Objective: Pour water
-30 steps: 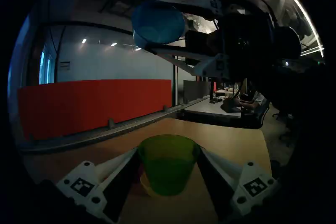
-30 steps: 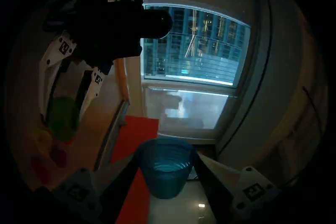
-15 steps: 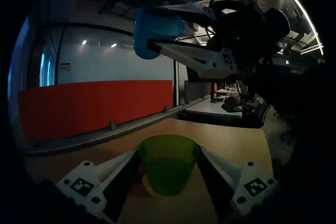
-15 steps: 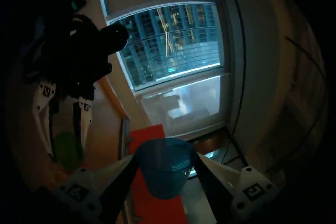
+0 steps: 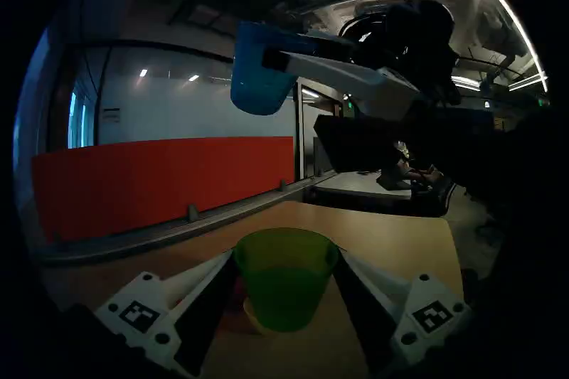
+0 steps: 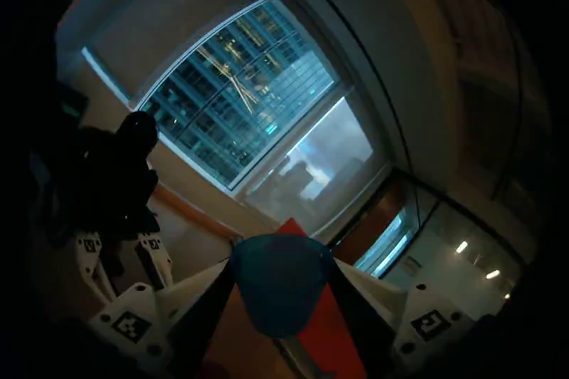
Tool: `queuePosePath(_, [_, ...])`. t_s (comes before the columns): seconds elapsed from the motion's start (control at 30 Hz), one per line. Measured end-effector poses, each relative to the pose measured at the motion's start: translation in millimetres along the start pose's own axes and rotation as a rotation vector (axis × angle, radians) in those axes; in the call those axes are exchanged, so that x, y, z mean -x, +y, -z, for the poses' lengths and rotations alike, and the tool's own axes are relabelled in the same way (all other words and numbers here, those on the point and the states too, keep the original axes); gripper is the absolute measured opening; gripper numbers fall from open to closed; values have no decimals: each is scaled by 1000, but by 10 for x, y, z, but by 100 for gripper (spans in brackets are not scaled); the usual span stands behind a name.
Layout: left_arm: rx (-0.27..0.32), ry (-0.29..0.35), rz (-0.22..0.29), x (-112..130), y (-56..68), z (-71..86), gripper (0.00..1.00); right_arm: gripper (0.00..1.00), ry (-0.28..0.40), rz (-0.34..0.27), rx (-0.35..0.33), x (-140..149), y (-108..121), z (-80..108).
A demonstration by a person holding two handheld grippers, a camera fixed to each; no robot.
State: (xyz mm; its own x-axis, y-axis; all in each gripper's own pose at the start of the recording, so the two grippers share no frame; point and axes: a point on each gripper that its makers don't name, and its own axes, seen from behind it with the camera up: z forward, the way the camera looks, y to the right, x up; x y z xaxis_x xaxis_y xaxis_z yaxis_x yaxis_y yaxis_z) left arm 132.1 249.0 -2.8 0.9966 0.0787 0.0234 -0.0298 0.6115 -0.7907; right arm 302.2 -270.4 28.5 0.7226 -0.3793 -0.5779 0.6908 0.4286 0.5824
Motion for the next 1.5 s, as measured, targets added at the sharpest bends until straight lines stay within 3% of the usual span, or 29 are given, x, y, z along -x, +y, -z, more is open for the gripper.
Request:
queuePosePath(0.37, [-7, 4, -10, -39, 1, 2, 88, 91, 2, -457, -80, -56, -219, 9])
queuePosePath(0.6, [-14, 2, -16, -48, -14, 17, 88, 91, -9, -623, -111, -45, -275, 20])
queuePosePath(0.93, [-30, 3, -16, -63, -70, 63, 88, 91, -29, -662, -92, 42, -241, 64])
queuePosePath(1.5, [-82, -1, -8, -89, -299, 218, 88, 91, -61, -690, -48, 235, -145, 321])
